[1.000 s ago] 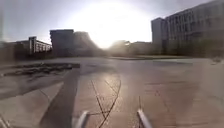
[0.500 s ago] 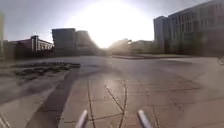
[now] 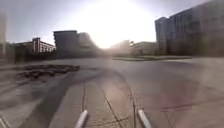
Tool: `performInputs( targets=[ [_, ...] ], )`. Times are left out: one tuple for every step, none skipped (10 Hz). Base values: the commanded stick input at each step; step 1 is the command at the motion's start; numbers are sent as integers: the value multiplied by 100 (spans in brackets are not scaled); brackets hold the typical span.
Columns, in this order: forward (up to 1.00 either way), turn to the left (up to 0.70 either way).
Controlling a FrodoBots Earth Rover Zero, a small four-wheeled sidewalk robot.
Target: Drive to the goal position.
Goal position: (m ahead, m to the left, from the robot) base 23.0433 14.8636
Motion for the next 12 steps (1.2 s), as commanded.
performInputs(
  targets=[
    [100, 0],
    [100, 0],
    [100, 0],
    [100, -8],
    [100, -27],
    [100, -27],
    [100, -27],
    [100, -27],
    [100, -27],
    [100, -23],
    [100, -8],
    [100, 0]
  ],
)
